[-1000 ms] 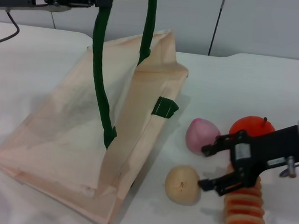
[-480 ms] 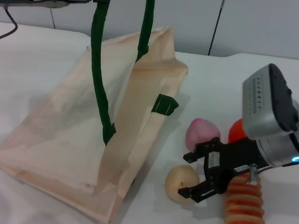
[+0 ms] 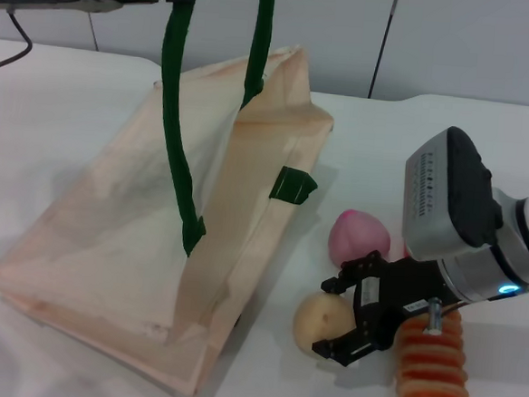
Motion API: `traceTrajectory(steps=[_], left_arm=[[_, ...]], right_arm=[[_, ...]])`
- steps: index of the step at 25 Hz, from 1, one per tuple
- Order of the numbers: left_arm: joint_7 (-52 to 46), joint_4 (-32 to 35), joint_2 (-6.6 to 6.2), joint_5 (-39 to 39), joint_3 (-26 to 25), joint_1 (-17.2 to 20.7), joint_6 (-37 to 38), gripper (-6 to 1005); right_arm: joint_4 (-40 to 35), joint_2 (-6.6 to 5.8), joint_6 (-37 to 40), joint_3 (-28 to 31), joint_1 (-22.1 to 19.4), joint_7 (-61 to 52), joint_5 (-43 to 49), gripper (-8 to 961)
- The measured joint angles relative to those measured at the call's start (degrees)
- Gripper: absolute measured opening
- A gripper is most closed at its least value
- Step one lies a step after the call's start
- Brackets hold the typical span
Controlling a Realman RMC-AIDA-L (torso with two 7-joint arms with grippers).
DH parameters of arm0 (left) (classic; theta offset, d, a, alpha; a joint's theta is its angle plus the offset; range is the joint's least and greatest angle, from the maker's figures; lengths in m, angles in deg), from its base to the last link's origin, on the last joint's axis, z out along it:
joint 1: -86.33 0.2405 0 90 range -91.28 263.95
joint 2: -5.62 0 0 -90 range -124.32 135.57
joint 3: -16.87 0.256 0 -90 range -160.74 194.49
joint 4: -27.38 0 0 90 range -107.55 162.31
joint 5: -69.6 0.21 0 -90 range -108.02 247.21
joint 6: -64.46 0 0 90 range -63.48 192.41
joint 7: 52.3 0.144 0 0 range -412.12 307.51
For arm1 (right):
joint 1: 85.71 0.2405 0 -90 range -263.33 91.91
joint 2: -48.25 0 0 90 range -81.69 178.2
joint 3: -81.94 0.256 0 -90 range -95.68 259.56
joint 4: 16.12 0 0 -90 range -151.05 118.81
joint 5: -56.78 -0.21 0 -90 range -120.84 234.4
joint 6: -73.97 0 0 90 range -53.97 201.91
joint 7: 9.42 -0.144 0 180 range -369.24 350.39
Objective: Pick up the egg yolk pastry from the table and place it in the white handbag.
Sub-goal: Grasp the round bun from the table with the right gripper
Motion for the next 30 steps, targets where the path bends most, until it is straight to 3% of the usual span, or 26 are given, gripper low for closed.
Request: traceTrajectory(steps=[30], left_arm=[[-0.19,0.00,-0.14,0.01,0.00,-0.01,0.00,123]], right_arm=[[-0.51,0.00,0.96,-1.68,-0.04,-1.15,0.01,636]])
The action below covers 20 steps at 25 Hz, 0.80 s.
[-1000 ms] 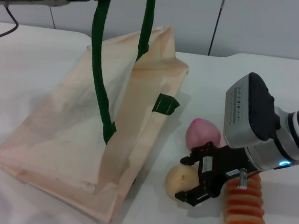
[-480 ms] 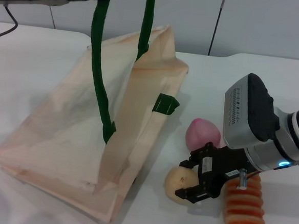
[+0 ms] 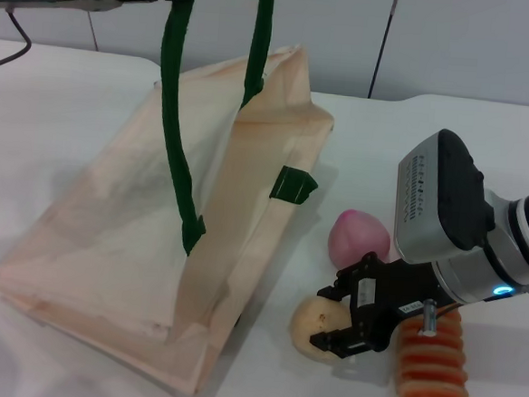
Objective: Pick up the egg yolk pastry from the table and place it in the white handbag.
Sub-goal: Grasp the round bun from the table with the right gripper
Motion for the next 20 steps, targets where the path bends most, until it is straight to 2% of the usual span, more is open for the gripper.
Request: traceTrajectory(steps=[15,20], left_arm=[[-0.52,0.00,-0.32,-0.37,0.00,0.12,0.00,123],[-0.67,0.00,-0.41,-1.15,0.00,0.28,0.00,123]], right_arm=[[-2.25,-0.16,-2.19,0.34,-0.63,-0.01,-0.09,603],[-3.94,-0.39,-3.04,0.72,-1.23,-0.01,-0.28,551]])
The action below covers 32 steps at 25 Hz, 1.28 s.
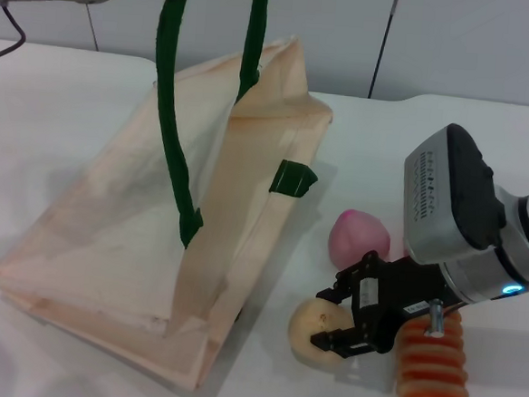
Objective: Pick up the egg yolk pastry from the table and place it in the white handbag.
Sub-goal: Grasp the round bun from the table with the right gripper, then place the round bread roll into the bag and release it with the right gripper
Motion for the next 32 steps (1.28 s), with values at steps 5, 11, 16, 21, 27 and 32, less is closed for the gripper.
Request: traceTrajectory(steps=[5,11,16,21,27,32], left_arm=[[-0.05,0.00,-0.01,-0.04,0.00,0.06,0.00,123],[-0.10,0.00,-0.01,-0.08,0.00,0.09,0.00,123],[-0.22,0.00,-0.01,-0.08,0.00,0.09,0.00,123],[-0.23,0.00,-0.01,-0.08,0.00,0.09,0.00,123],[-0.41,0.00,-0.01,-0.09,0.00,0.09,0.01,123],[-0.65,0.13,-0.01,-0.10,0.00,-0.11,0.11,123]], right_arm=[[-1.24,-0.05,-0.12,0.12,-0.69,0.00,0.13,533],[-1.46,-0.14,-0.79,0.76,-0.71,-0.01,0.13,528],[-1.52,-0.14,-1.94,2.60,-0.80,-0.09,0.25,524],[-1.70,-0.14,-2.36,2.98,-0.81,-0.06,0.32,519],[-4.41,-0.22,-4.18,3.81,-1.52,0.03,-0.04,506],[-8.45,-0.23,-5.65,4.80,-1.78,0.14,-0.24,505]])
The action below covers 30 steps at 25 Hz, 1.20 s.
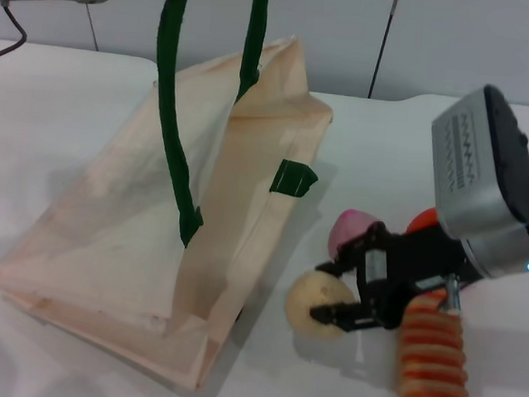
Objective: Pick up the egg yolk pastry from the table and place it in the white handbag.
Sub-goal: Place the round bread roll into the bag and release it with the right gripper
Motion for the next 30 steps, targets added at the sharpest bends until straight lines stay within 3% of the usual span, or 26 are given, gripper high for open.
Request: traceTrajectory(steps=[5,12,23,30], left_arm=[[-0.17,0.57,-0.01,-0.09,0.00,-0.60,0.18,123],[-1.01,1.28,-0.18,-0.16,0.00,-2.04,0.49,123],[-1.37,4.10,-1.20,-1.36,0.00,-3.31,0.60,123],[-1.51,4.14,-1.36,-2.43,0.00,-2.30,0.56,123]], right_arm=[[-2.28,0.10,1.52,0.70,1.95,-0.11,-1.01,504],[0.42,0.10,6.66,-0.15,7.42,0.46,-3.97,502],[15.49,0.39,20.92,-8.58,18.20,3.36,-11.88,490],[15.84,0.51,27.15,-14.40,19.20,3.46,-13.76,486]])
